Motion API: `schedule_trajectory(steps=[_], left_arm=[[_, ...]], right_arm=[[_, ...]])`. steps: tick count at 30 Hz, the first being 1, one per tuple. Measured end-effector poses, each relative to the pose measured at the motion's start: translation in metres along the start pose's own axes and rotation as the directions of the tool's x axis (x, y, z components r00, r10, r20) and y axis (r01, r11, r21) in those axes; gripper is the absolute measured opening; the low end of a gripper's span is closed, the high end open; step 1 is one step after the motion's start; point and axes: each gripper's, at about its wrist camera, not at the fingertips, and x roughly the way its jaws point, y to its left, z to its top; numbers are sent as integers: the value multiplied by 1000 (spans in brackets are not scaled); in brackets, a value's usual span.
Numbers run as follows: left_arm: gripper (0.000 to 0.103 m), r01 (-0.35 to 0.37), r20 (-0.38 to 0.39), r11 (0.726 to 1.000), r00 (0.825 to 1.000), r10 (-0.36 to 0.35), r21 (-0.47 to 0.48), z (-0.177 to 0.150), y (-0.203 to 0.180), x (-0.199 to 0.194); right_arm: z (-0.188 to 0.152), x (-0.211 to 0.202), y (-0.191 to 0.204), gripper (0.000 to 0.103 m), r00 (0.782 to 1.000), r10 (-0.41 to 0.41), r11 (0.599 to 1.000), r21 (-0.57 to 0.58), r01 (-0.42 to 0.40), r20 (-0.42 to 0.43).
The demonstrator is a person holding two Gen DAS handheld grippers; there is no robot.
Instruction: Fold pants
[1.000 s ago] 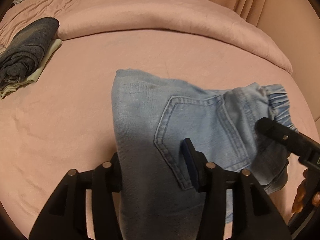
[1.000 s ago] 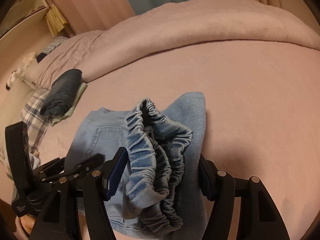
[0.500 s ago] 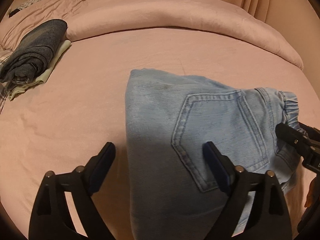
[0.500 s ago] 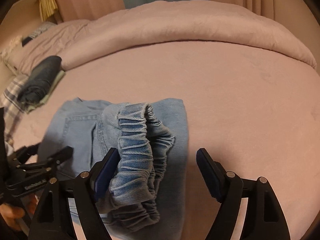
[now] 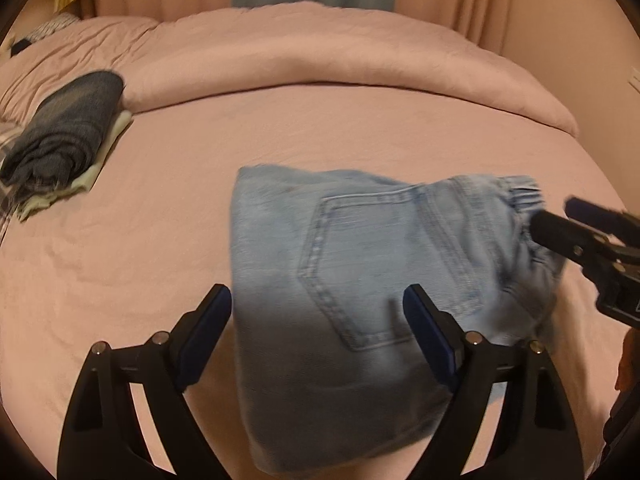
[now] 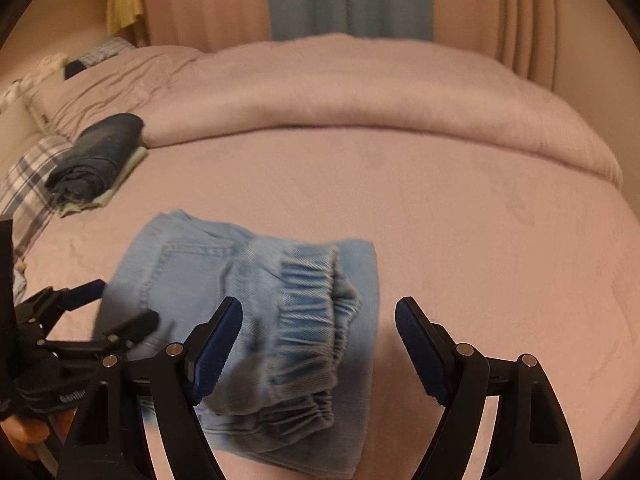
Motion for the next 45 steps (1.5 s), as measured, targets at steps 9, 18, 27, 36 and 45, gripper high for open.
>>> schedule_trajectory(steps=[9, 18, 27, 36, 45], left_arm=[[71, -23, -5, 998, 1000, 23, 61, -7, -5, 4], [71, -38, -11, 995, 999, 39, 91, -10, -4, 11], [74, -51, 15, 998, 999, 50, 48, -14, -1, -11], [80, -78, -43, 997, 996, 79, 22, -24, -2, -13], [102, -94, -23, 992, 995, 92, -86, -19, 6, -72]], right_arm=[[-6, 21, 14, 56, 999, 24, 996, -86, -27, -36], [-14, 44, -3, 51, 990, 92, 996, 8, -92, -110], [-17, 6, 0, 51, 995, 90, 996, 15, -90, -37], [-30, 19, -4, 51, 990, 82, 996, 39, -79, -115], [-24, -44, 8, 86, 994, 93, 996, 15, -92, -49]])
